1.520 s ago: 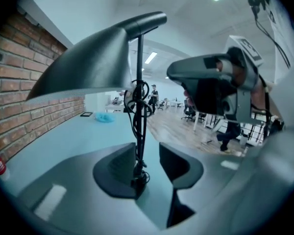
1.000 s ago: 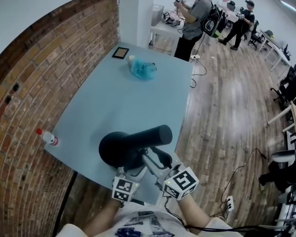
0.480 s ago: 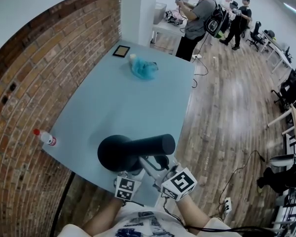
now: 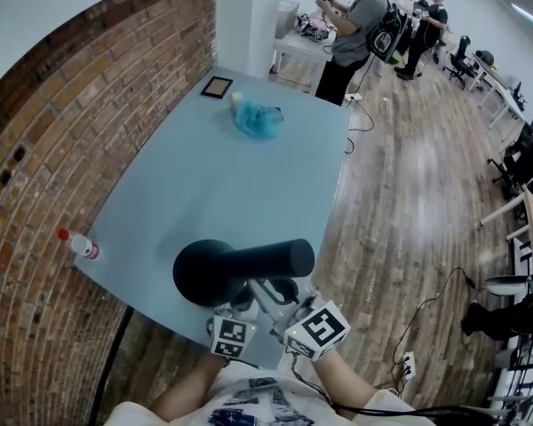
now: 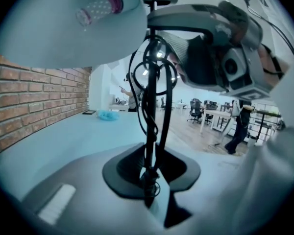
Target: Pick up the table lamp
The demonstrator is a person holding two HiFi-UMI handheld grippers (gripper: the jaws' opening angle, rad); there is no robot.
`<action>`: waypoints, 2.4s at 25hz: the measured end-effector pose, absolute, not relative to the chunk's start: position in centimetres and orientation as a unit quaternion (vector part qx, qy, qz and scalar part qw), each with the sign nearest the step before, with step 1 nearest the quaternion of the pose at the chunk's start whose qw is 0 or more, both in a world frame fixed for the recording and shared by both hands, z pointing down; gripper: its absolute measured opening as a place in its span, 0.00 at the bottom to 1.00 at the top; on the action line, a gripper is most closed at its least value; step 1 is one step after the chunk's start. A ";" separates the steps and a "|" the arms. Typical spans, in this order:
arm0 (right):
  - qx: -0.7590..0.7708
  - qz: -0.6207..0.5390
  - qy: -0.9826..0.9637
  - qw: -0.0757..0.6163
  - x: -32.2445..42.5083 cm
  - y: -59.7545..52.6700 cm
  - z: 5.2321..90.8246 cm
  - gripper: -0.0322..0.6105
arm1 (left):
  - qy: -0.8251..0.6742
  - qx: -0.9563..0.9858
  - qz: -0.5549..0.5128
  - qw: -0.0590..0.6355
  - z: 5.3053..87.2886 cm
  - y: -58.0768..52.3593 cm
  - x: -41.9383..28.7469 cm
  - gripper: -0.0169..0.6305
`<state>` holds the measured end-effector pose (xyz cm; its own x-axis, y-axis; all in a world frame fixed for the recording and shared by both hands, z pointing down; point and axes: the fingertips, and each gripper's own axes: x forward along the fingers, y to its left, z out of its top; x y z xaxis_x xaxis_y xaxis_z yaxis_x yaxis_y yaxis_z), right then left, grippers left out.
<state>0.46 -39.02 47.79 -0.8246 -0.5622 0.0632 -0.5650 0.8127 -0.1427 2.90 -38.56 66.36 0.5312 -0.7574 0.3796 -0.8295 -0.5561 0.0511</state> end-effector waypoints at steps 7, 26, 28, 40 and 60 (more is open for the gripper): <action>0.312 0.081 -0.947 0.005 0.2 -39.2 48.0 0.14 | -0.469 0.861 0.155 0.125 66.9 -39.1 2.9 0.09; 0.354 0.057 -0.933 0.019 0.3 -39.2 47.8 0.12 | -0.456 0.868 0.164 0.105 66.8 -39.2 3.1 0.09; 0.356 0.054 -0.933 0.020 0.3 -39.0 47.7 0.12 | -0.452 0.870 0.167 0.106 66.8 -39.0 3.1 0.08; 0.355 0.035 -0.934 0.010 0.4 -38.1 45.7 0.11 | -0.454 0.870 0.172 0.086 65.0 -38.2 2.4 0.08; 0.360 0.003 -0.932 -0.029 1.4 -36.2 39.7 0.10 | -0.449 0.876 0.172 0.045 59.0 -37.1 2.9 0.08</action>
